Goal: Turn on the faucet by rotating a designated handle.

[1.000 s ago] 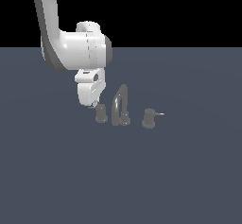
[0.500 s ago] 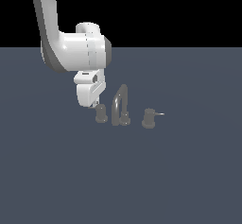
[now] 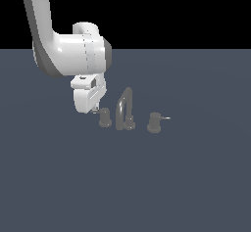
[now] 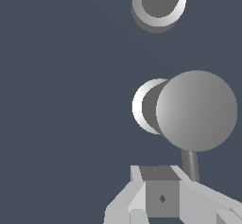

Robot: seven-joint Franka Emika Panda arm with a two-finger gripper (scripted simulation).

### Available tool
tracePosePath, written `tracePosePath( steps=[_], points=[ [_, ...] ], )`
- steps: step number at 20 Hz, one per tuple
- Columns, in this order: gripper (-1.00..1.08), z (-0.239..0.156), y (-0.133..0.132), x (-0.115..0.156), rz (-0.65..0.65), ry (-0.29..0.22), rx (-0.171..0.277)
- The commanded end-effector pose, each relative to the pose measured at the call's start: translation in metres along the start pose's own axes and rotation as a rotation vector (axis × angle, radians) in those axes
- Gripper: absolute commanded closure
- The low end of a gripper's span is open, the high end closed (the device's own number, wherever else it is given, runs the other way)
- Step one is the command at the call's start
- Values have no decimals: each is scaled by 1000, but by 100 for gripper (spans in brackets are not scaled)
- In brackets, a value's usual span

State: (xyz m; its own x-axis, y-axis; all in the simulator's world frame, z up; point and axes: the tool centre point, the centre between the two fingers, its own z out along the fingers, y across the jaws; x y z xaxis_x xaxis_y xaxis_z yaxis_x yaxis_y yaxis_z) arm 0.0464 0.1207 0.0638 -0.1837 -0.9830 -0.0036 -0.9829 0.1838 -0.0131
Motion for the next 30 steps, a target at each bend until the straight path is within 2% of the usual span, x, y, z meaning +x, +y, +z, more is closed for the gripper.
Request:
tracePosePath(
  steps=[1, 11, 13, 25, 26, 27, 30],
  points=[
    [108, 0, 9, 2, -2, 3, -6],
    [108, -1, 43, 4, -2, 4, -12],
    [108, 0, 32, 1, -25, -6, 3],
    [108, -1, 63, 37, -4, 3, -12],
    [108, -1, 63, 37, -4, 3, -12],
    [108, 0, 62, 20, -26, -8, -7],
    [108, -1, 58, 40, -17, -4, -9]
  ],
)
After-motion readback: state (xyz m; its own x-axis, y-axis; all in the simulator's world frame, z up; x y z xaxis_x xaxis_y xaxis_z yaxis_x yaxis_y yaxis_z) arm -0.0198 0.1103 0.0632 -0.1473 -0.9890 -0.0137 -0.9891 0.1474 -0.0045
